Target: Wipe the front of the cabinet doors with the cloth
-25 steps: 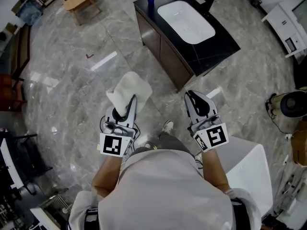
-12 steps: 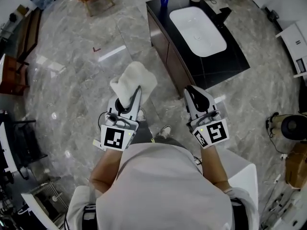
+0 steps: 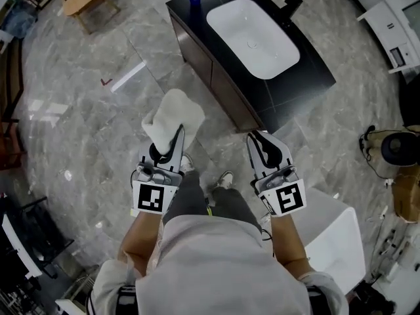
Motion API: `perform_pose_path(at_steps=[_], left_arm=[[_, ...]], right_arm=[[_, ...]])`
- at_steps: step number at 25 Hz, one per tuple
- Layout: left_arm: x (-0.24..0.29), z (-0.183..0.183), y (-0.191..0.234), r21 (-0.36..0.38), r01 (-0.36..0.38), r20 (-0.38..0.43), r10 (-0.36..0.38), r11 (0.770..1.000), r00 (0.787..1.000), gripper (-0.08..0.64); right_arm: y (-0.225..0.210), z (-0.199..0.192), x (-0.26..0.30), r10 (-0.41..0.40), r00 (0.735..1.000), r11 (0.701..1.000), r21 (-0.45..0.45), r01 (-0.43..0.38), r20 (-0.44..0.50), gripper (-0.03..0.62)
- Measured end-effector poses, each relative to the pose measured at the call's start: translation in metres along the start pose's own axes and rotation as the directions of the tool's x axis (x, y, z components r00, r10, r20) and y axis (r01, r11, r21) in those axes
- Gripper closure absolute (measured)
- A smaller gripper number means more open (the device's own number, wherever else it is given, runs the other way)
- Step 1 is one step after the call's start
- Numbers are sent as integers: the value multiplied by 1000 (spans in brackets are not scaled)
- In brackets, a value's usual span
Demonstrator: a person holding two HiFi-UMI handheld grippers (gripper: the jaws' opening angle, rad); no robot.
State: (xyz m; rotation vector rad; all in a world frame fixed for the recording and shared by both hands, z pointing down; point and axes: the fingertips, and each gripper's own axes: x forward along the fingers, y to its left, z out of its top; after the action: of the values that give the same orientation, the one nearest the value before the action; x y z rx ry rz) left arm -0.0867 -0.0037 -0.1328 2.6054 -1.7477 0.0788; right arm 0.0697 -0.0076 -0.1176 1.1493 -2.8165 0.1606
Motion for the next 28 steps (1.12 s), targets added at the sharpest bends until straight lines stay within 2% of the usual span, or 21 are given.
perform_pose_path(at_steps=[3,6,9,13,18,22,28], left_arm=[[28,-40,15,16,60,-22,-59,998,998,499],[53,-94,26,15,91,-32,-90,996,995,499],[71,-164,34,15,95,-21,-95,995,995,497],[96,-257,36,52,107,13,-108,993,994,499],[120,-358,42,47,132,14,-133,990,991,499],[142,-407,54,32,120,55,-121,992,991,499],[167,-455,58,61,147,100,-153,987,983,498]], right_arm=[[-16,-31,25,-30,1000,999,-11,30,-8,534],[-21,-78,49,-43,999,999,-12,43,-11,534],[-17,-147,68,-58,998,998,14,58,1,534],[-14,-253,90,-35,999,999,15,35,-5,534],[-12,-357,118,-7,1000,999,48,7,-6,534],[-14,-427,134,17,1000,998,53,-16,-5,534],[-12,-492,155,43,999,999,32,-43,21,534]])
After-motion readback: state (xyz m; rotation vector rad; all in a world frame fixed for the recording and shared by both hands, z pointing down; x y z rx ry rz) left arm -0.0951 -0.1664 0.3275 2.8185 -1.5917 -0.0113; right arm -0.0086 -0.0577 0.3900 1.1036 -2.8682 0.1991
